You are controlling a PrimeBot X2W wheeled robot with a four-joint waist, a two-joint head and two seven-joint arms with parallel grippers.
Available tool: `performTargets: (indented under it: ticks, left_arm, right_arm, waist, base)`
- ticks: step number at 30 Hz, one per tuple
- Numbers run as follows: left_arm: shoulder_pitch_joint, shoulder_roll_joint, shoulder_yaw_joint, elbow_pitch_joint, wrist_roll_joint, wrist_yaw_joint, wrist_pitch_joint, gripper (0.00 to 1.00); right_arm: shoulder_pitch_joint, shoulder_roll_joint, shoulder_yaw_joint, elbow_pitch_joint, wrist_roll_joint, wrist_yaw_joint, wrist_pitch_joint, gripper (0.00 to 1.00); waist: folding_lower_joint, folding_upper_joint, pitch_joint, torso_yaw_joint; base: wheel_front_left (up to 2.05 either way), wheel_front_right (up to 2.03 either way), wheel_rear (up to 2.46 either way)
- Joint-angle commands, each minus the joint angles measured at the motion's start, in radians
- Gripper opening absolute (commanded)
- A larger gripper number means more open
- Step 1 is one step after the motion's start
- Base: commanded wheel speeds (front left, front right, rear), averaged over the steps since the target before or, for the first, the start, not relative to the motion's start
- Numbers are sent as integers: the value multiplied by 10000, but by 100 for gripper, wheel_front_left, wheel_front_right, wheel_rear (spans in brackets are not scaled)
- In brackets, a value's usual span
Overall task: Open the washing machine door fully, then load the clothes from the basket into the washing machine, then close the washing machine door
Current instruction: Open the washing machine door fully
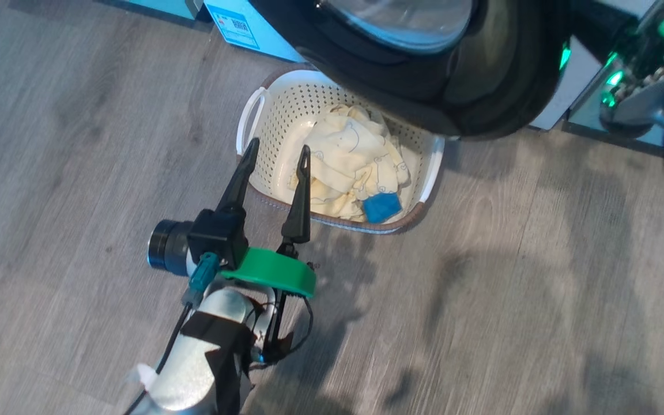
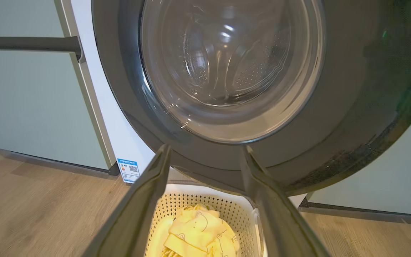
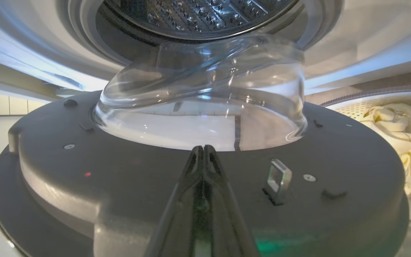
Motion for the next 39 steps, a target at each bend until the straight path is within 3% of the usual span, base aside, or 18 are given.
performTargets:
  ticks: [1, 26, 39]
  left_arm:
    - [83, 139, 389, -244, 77, -36, -69, 100]
    - [380, 139, 371, -77, -47, -40, -69, 100]
    - [429, 139, 403, 12, -14, -84, -69, 100]
  right_arm:
    - [201, 323, 321, -665, 252, -27, 159, 0]
    - [2457, 325, 3202, -3093, 2311, -27, -195, 0]
    - [2690, 323, 3905, -3262, 2870, -27, -909, 0]
  waist:
    - [1, -1, -106, 0]
    - [1, -1, -586, 75]
    - [1, -1, -758, 57]
  base:
    - [0, 0, 0]
    - [0, 0, 0]
    - [0, 0, 0]
